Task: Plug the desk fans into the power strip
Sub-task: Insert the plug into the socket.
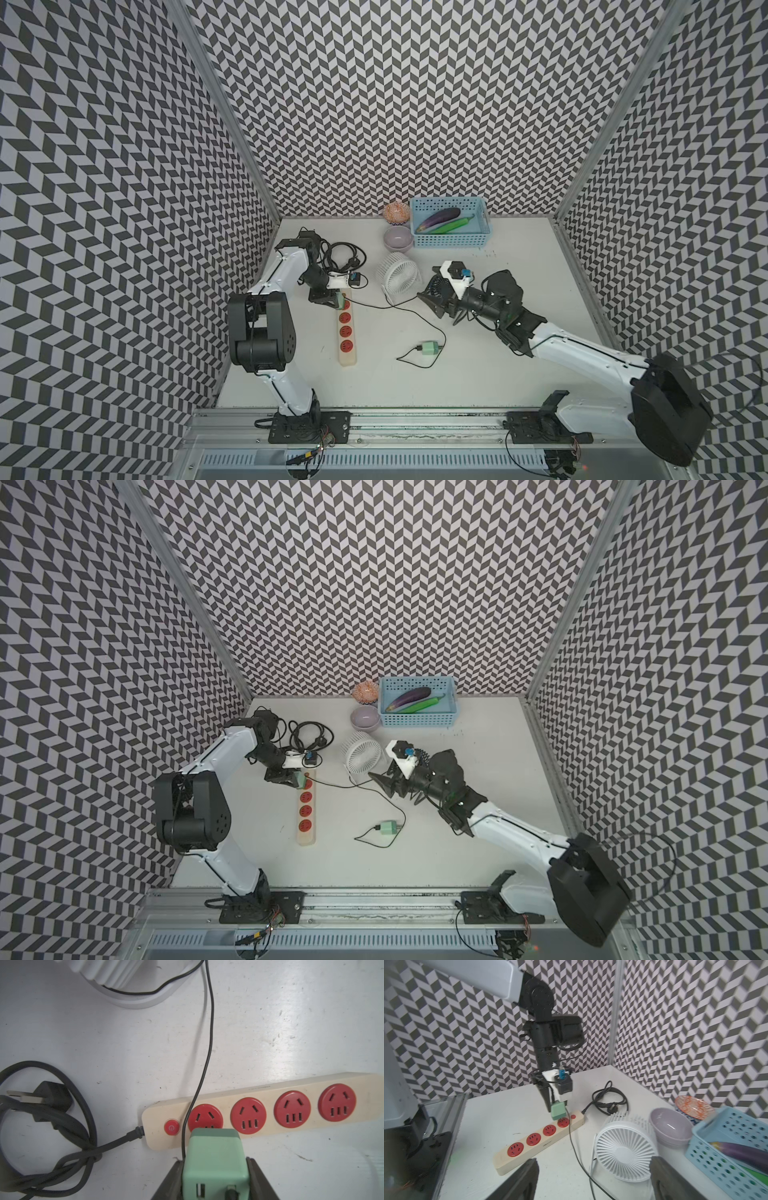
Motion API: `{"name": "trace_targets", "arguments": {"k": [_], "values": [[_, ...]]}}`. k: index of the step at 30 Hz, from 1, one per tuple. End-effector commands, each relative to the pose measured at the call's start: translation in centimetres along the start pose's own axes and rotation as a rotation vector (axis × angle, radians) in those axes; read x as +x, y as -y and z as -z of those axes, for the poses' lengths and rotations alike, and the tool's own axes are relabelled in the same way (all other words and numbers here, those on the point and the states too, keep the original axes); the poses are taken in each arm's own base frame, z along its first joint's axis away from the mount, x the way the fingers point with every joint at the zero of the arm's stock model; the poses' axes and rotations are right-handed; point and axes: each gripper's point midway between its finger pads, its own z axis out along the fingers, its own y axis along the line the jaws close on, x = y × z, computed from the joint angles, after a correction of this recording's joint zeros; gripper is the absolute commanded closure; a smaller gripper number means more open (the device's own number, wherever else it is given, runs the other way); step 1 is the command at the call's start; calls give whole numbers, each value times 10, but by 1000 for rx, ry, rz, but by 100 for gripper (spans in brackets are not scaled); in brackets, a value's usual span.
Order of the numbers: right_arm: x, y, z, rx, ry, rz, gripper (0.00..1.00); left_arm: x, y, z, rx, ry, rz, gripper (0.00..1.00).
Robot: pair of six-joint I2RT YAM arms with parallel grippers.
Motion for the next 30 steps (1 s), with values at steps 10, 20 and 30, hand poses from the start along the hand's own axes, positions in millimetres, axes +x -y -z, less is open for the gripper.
{"name": "trace_targets", "arguments": {"k": [10, 20, 30], "values": [[16, 43, 52, 199, -18, -3, 0, 1, -7, 5, -18, 14, 32, 100], [20, 46, 49, 203, -27, 4, 0, 4, -14, 1, -36, 5, 33, 100], [23, 46, 49, 205, -35, 5, 0, 6, -19, -4, -49, 0, 50, 100]]}}
